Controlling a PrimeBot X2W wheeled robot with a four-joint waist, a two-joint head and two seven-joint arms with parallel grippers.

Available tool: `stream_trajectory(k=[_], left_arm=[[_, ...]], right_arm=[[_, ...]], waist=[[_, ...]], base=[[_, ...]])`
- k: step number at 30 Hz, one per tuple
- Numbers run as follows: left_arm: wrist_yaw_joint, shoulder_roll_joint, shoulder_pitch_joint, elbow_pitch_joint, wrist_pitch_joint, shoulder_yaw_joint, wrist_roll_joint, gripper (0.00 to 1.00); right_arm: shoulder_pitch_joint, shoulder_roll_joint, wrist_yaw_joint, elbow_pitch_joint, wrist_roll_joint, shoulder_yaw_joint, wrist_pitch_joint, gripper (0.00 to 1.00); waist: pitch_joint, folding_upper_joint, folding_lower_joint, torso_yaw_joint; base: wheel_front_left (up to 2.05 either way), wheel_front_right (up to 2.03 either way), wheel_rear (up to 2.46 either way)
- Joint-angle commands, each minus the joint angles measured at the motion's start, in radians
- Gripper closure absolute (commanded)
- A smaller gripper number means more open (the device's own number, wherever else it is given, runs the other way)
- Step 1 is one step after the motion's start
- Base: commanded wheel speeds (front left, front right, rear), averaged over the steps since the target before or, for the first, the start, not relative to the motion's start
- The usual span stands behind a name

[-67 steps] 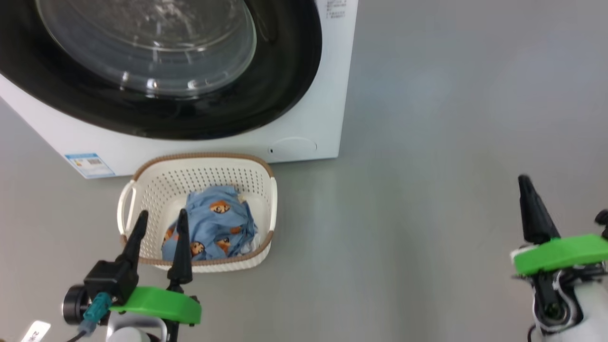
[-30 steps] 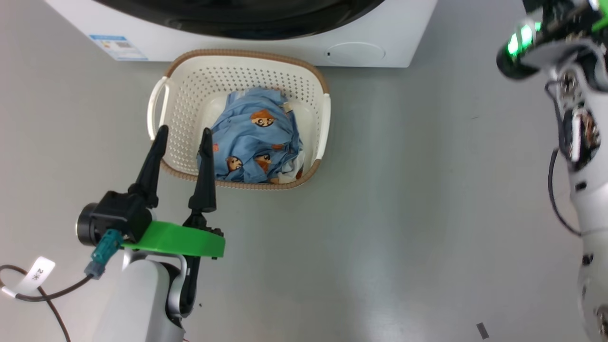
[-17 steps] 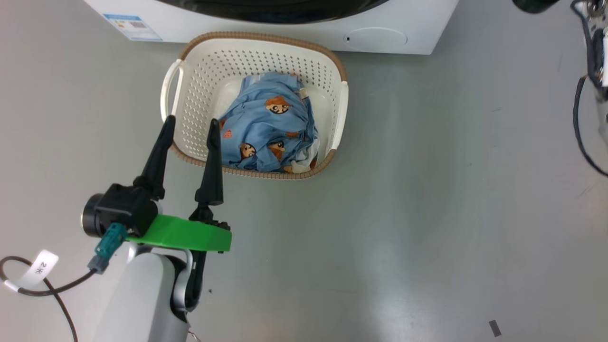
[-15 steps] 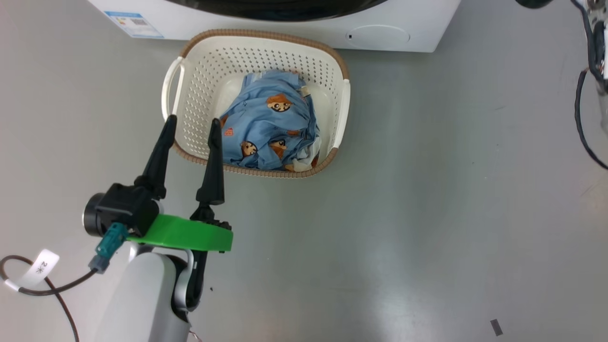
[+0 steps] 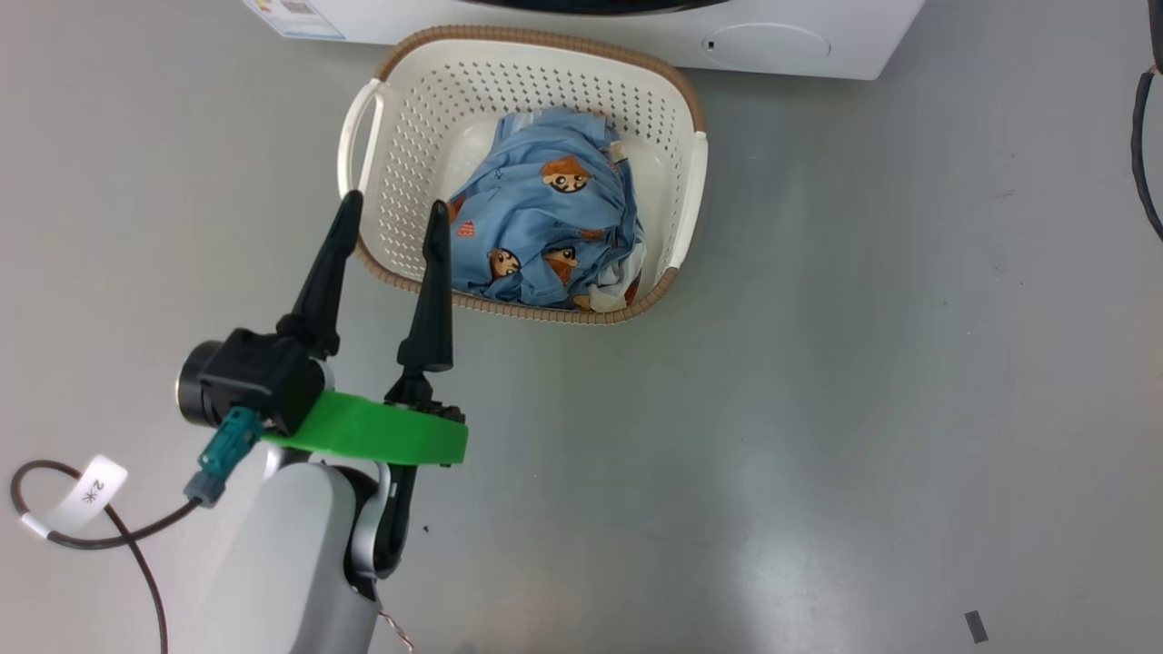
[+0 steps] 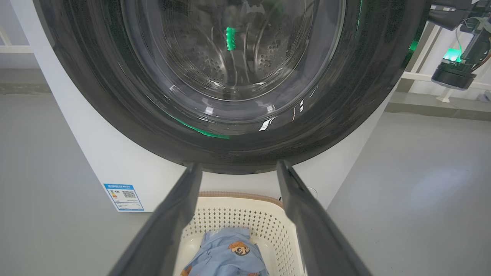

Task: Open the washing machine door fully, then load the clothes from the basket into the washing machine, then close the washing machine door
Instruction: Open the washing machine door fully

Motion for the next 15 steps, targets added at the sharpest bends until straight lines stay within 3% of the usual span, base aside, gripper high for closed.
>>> stream_trajectory(k=[1, 15], left_arm=[[0.01, 0.022, -0.014, -0.033, -0.008, 0.024, -0.01, 0.0], [0.017, 0.022, -0.012, -0.038, -0.008, 0.03, -0.007, 0.0]], right_arm=[[-0.026, 0.029, 0.002, -0.014, -0.013, 0.005, 0.015, 1.0], [-0.022, 0.025, 0.002, 0.006, -0.026, 0.023, 0.075, 1.0]], waist=[[0.003, 0.0, 0.0, 0.004], [0.003, 0.0, 0.0, 0.002]], base=[[0.0, 0.0, 0.0], [0.0, 0.0, 0.0]])
